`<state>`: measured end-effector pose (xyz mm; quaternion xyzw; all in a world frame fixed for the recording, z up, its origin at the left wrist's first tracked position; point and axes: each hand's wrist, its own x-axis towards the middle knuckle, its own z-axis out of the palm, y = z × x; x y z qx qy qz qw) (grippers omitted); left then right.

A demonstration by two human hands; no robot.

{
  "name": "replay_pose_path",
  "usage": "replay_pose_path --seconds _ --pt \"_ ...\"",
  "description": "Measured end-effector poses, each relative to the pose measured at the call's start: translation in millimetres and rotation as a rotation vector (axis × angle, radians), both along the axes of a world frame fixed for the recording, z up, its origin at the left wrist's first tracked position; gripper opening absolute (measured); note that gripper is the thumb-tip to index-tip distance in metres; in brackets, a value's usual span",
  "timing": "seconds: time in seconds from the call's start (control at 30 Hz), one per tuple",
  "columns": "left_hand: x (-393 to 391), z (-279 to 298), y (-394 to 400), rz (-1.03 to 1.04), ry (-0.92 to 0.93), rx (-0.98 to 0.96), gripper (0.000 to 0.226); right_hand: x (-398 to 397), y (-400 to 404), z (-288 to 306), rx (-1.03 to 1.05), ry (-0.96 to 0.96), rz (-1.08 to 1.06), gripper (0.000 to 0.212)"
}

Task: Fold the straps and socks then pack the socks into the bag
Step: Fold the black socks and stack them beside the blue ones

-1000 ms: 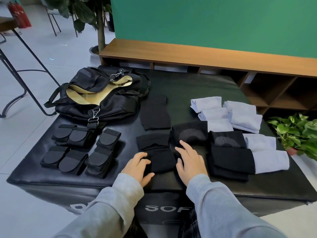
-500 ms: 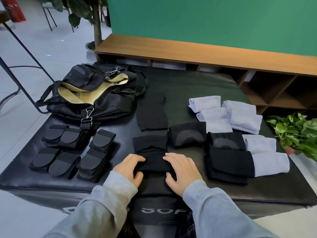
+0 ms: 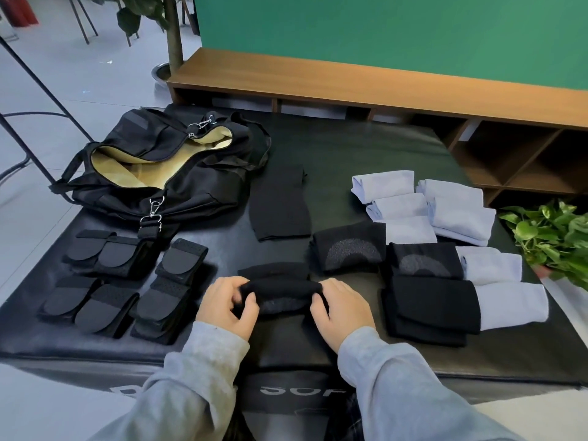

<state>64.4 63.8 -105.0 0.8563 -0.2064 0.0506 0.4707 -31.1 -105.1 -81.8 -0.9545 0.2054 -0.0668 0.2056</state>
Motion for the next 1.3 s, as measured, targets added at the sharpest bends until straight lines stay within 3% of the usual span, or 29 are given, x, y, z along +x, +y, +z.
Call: replay_pose_path --seconds 0.1,0.2,0.3,0.73,0.87,0.97,1.3 --pt "3.0 -5.0 0.4 -0.016 -0.101 0.049 0.033 2.6 0.5 0.9 -0.015 0.036 -0.014 0.021" --pt "5.5 0.2 -2.2 -0.078 -0.020 0.108 0.029 5.3 1.9 2.3 -0.044 0.078 -0.034 0.024" --pt "11.2 1.4 -6.9 -0.015 0.141 0.168 0.021 8.1 3.1 4.6 -0.063 0.103 -0.046 0.026" --pt "28.5 4.9 -23.2 0.103 0.197 0.136 0.012 22.8 2.8 4.2 -0.037 0.221 -0.134 0.042" --pt "30.3 3.0 -23.7 0.091 0.068 0.199 0.017 21.0 1.5 3.2 -0.034 0.191 -0.126 0.044" --pt "32.8 -1.5 -25.2 -0.004 -0.060 0.251 0.035 19.8 0.6 2.4 -0.021 0.176 -0.127 0.045" --pt "31.9 5.0 -27.0 -0.155 -0.047 0.365 0.033 17.0 -0.9 0.7 0.065 0.081 -0.159 0.043"
